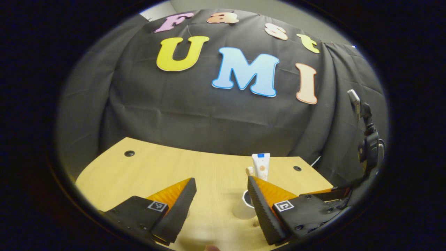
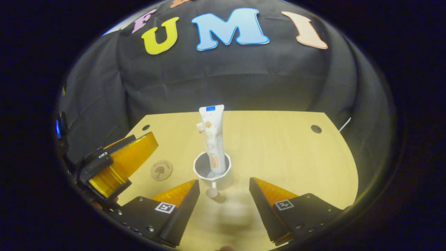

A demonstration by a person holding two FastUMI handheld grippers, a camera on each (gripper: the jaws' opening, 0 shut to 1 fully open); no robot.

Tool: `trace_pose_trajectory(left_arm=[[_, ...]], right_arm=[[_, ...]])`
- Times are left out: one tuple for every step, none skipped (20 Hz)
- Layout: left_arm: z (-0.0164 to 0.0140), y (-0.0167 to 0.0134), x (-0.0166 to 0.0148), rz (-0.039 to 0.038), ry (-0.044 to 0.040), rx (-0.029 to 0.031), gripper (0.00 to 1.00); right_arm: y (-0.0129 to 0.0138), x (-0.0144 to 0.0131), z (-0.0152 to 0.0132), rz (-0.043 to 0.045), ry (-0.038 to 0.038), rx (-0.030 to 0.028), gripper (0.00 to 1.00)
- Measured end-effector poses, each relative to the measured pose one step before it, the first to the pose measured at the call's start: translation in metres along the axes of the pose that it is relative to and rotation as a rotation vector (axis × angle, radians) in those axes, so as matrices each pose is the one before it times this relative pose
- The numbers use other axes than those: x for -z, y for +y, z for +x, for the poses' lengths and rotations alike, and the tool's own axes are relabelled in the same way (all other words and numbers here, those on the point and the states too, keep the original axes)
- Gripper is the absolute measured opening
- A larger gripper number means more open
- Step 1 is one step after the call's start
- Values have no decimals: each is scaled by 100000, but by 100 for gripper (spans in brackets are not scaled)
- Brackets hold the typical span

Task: Put the toothbrush and toothpaste on the desktop into the cup, then pick up the cup and place it on the coaster on the desktop.

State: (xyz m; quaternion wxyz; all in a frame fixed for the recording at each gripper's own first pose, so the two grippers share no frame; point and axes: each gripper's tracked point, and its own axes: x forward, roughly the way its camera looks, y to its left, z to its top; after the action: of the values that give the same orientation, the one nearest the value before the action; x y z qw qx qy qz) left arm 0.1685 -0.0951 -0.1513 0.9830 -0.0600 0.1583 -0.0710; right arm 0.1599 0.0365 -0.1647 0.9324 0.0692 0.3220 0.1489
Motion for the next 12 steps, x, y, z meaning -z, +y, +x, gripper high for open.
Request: trace_pose_trajectory(left_arm=[[-348, 407, -5, -747, 264, -447, 95], [-230, 502, 46, -834, 515, -584, 95], [-379, 316, 174, -746, 392, -321, 95], [-322, 323, 17, -601, 222, -204, 95], [-249, 310, 81, -331, 314, -269, 95], [-174, 404, 89, -179, 453, -655, 95], [-228, 224, 84, -356, 309, -72, 95], [-194, 164, 61, -485, 293, 120, 95], [-259, 201, 6, -519, 281, -142, 95], [-142, 321, 148, -586, 382, -327, 95], [-184, 300, 20, -723, 319, -104, 95], [-68, 336, 100, -763, 434, -224, 100]], right_arm=[[399, 242, 392, 424, 1808, -877, 87], [174, 148, 400, -122, 1664, -94, 88], [205, 370, 594, -105, 1831, -128, 87], [271, 238, 453, 1, 1982, -207, 87], [197, 215, 659, -35, 2179, -35, 87], [94, 183, 490, -124, 2532, 293, 87], [156, 287, 493, -121, 2330, 118, 87], [226, 243, 443, -34, 2266, -341, 87], [134, 332, 491, -208, 2775, -123, 87], [13, 129, 445, -537, 2247, 501, 87], [1, 51, 673, -833, 1920, 964, 87], [-170, 159, 471, -1083, 2249, 1336, 88]])
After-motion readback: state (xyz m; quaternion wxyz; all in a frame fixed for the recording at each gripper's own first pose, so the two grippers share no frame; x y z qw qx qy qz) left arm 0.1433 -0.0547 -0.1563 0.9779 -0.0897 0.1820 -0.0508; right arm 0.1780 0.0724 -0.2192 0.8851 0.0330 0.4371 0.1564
